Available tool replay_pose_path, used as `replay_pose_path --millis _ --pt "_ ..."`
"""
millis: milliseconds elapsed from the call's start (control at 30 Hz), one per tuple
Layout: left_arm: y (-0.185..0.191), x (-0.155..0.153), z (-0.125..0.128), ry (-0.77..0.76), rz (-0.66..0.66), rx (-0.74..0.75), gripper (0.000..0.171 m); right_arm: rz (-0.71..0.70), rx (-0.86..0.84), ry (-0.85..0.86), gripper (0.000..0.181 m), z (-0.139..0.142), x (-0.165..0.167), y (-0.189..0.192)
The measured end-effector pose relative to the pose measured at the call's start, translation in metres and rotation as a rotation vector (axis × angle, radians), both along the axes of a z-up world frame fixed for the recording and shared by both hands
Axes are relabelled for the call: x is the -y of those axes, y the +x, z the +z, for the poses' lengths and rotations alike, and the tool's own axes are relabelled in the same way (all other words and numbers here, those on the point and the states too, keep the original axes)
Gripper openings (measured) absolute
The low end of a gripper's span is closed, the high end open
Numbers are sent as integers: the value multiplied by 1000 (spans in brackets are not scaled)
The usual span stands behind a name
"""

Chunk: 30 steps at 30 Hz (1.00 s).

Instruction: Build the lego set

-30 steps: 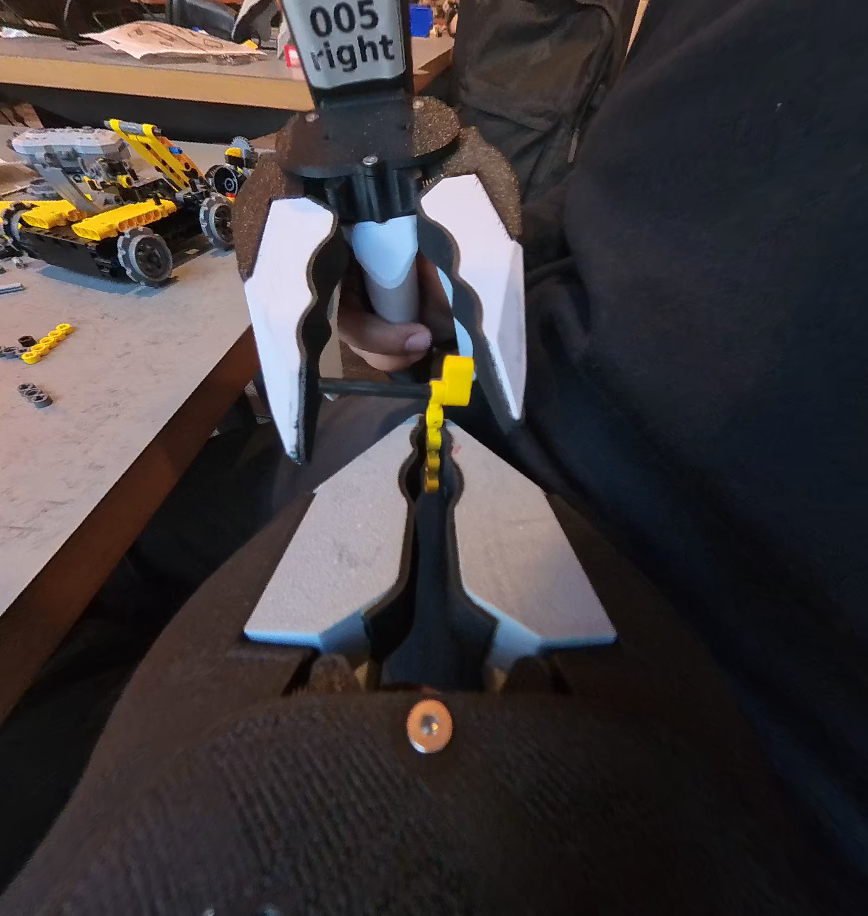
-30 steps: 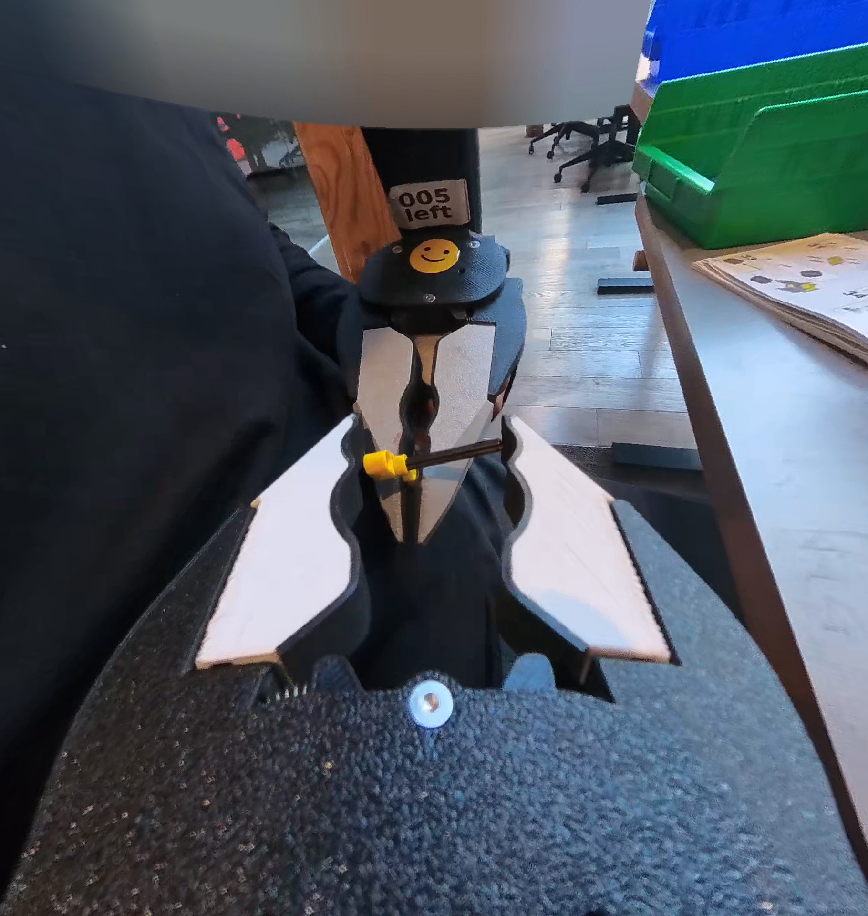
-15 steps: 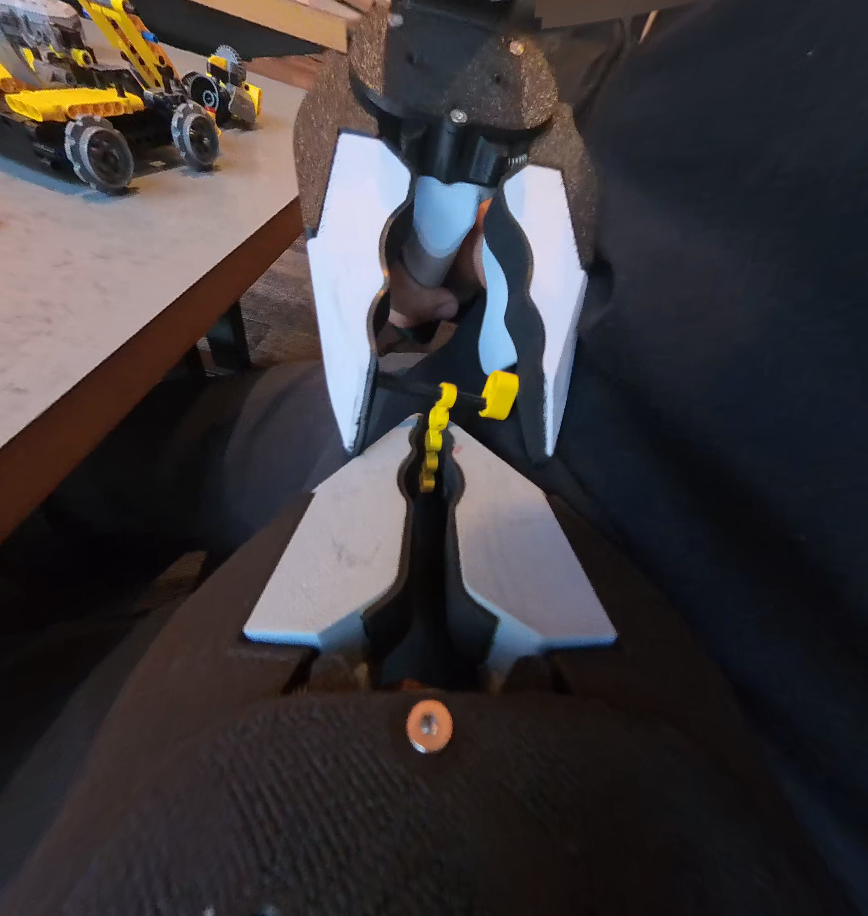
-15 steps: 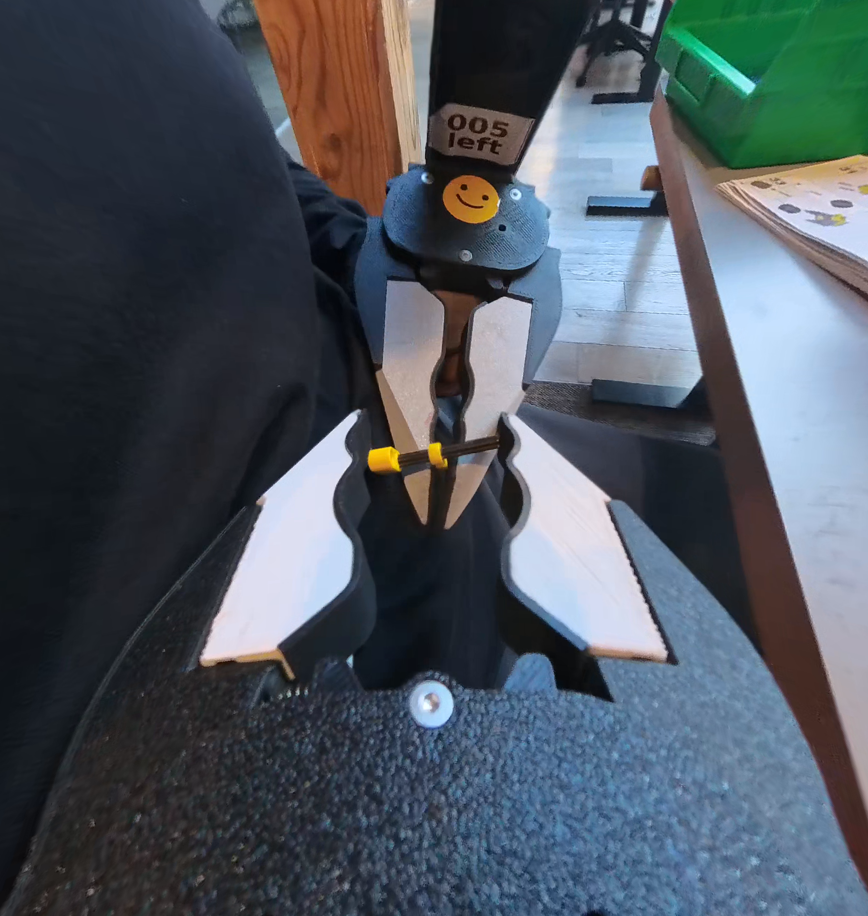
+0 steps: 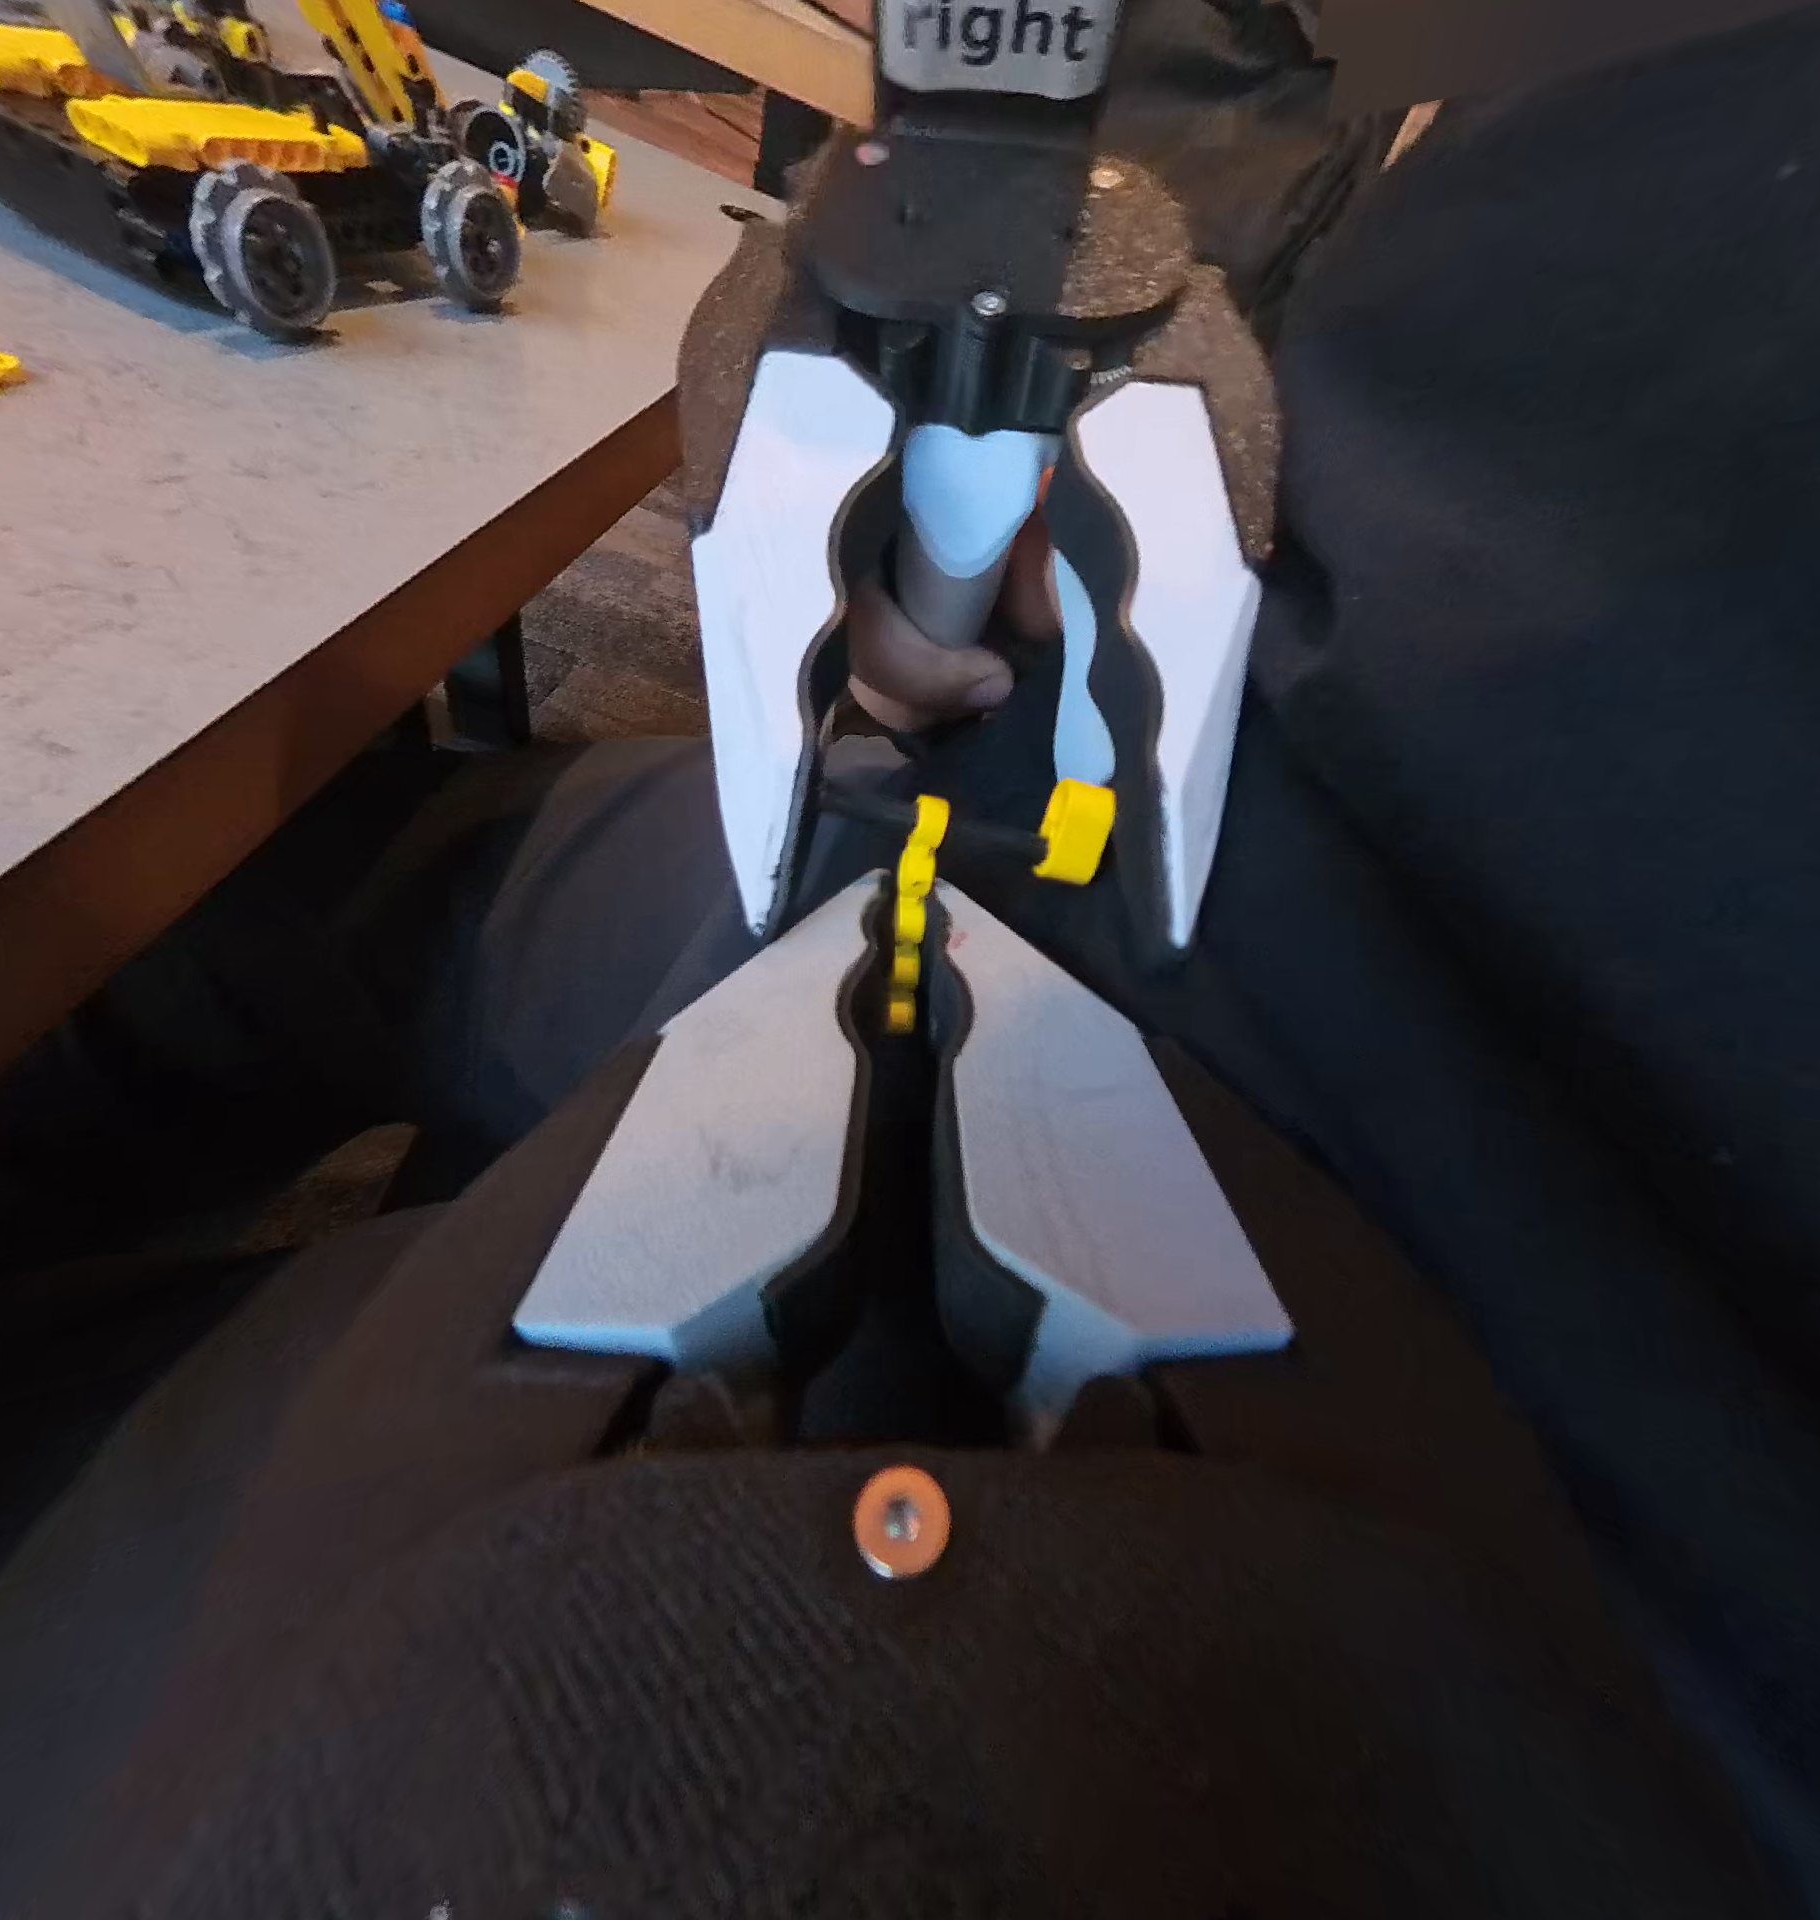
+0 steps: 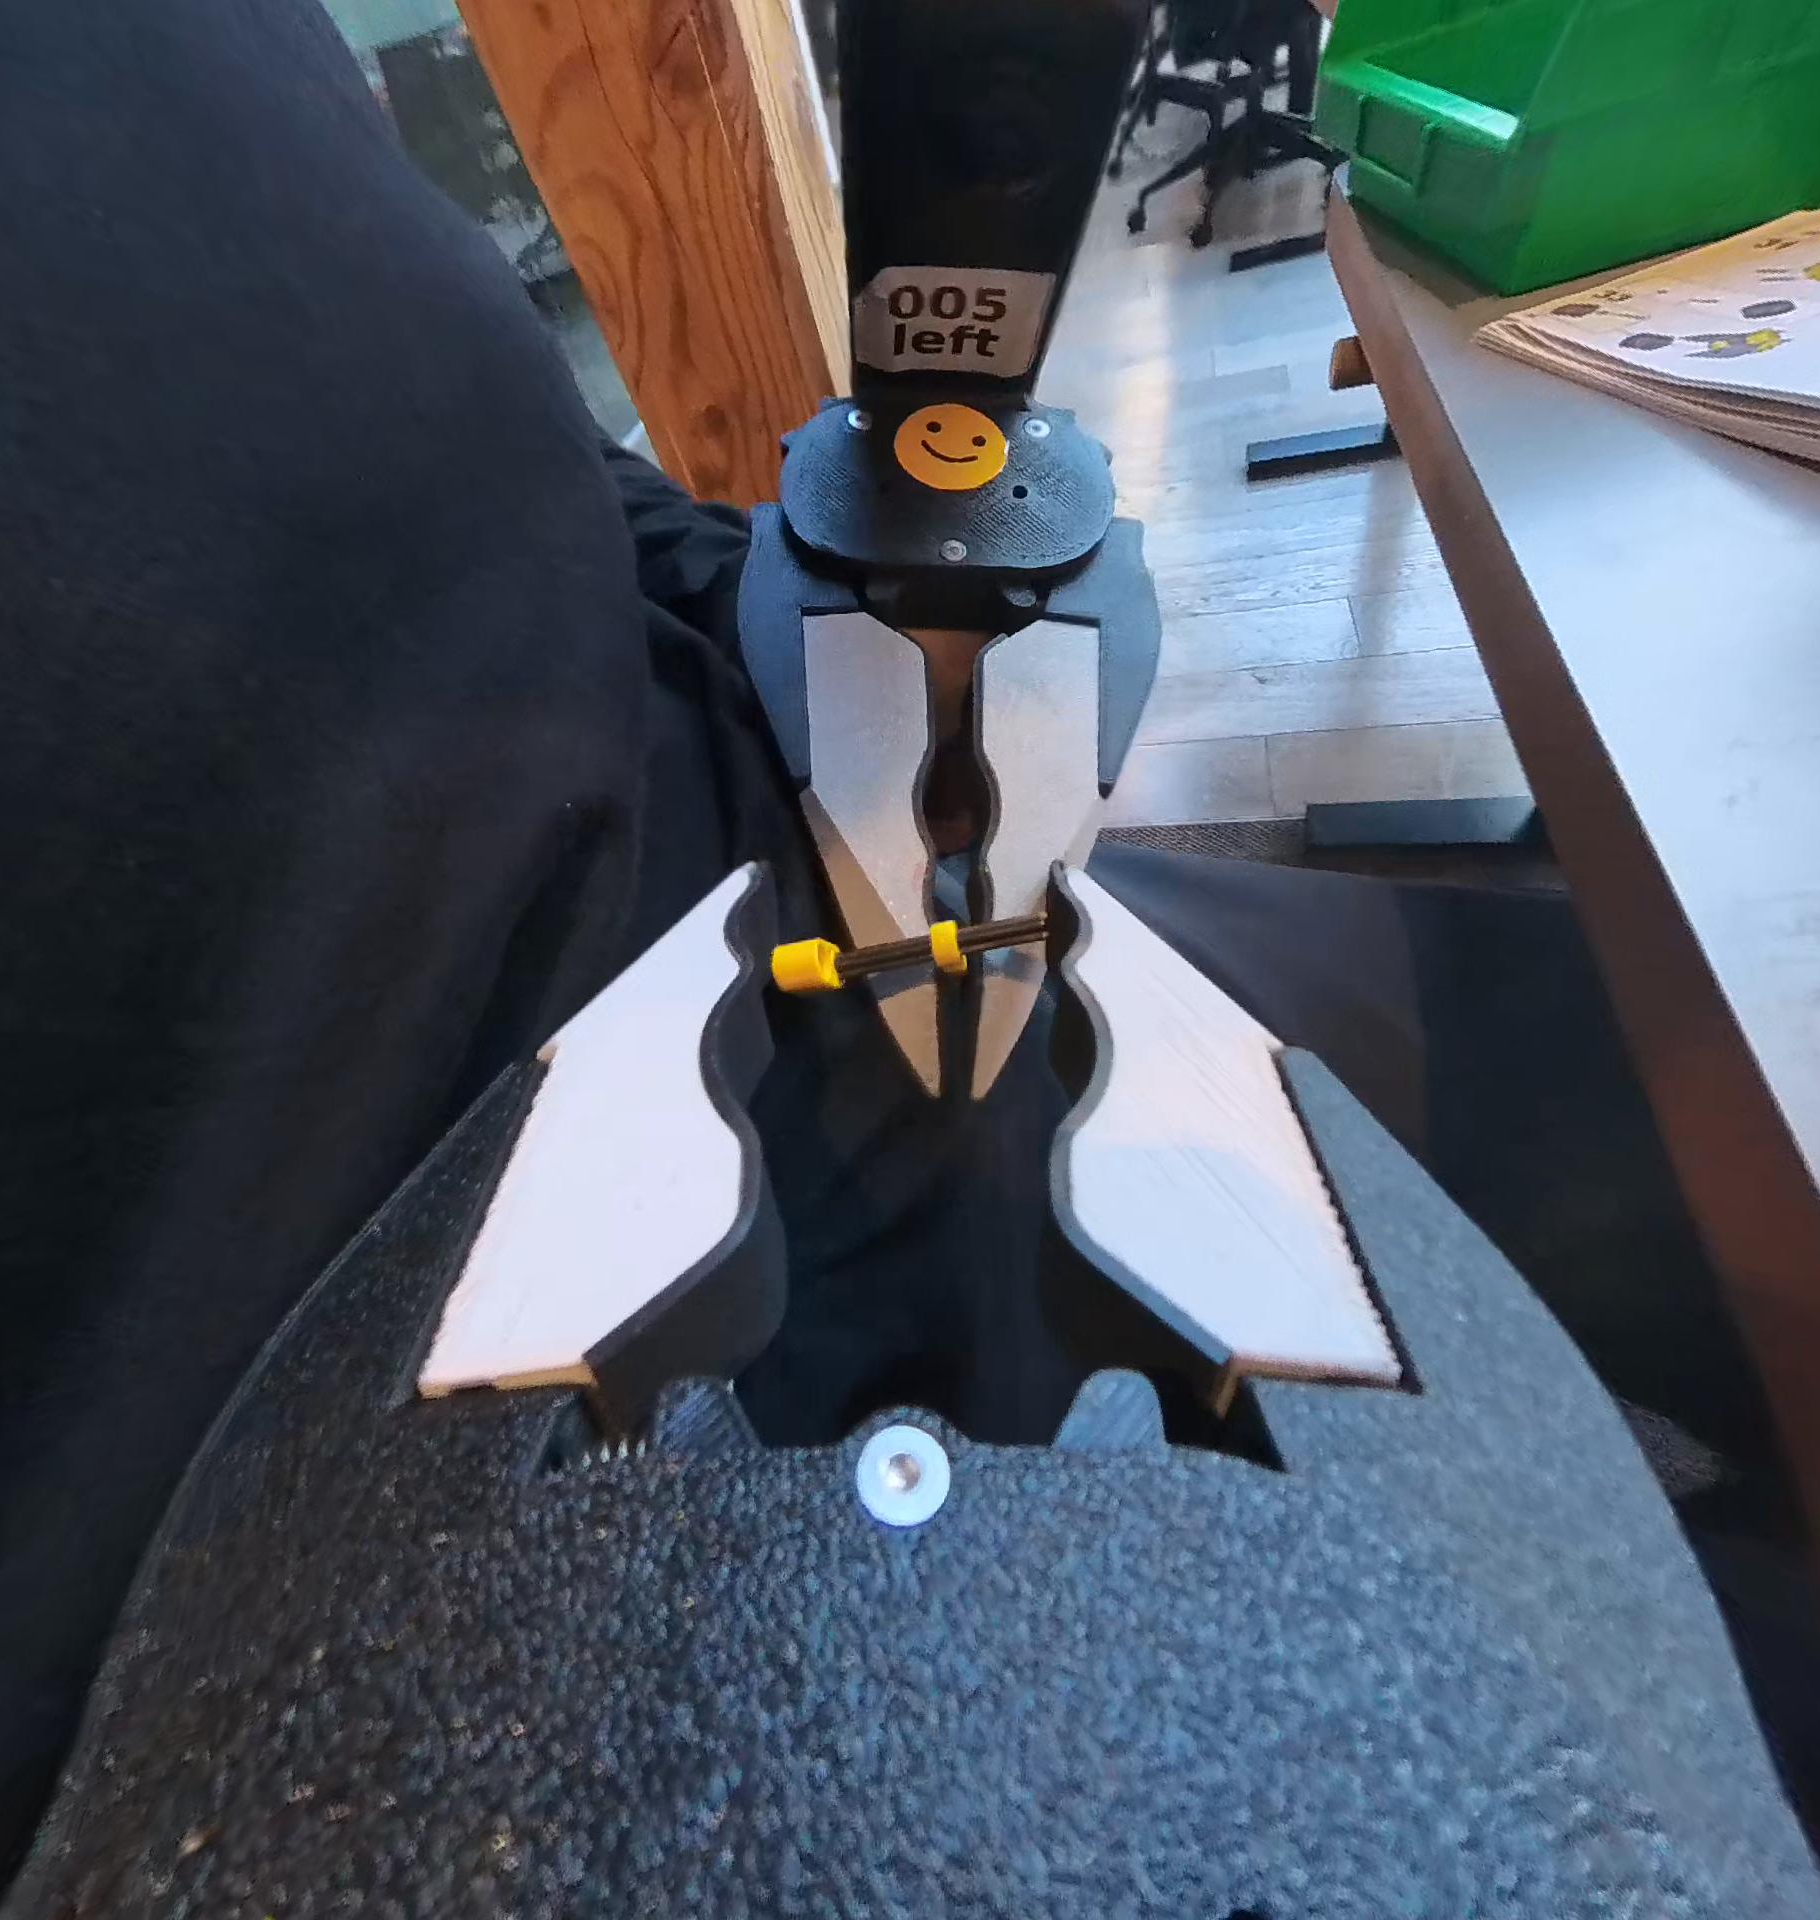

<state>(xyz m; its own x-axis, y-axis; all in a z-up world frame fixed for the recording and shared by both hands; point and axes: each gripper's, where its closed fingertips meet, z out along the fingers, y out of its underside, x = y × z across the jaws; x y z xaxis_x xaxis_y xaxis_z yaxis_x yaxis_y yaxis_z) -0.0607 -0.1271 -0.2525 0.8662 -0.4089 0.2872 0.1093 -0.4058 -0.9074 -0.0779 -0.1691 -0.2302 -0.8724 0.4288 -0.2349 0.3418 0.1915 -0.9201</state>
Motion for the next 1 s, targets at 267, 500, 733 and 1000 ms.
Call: replay_pose_path --millis 267,500,733,1000 --pt "-25 3 10 32 19 4 6 -39 11 -108 52 12 -10 -18" --pt "-54 4 17 26 179 -153 30 -88 186 -330 52 22 -21 -39" --pt "-63 -3 28 111 372 -670 27 -96 602 -649 52 19 -30 -54" --pt "-56 -14 33 134 351 -719 18 -21 810 -719 52 12 -16 -51"
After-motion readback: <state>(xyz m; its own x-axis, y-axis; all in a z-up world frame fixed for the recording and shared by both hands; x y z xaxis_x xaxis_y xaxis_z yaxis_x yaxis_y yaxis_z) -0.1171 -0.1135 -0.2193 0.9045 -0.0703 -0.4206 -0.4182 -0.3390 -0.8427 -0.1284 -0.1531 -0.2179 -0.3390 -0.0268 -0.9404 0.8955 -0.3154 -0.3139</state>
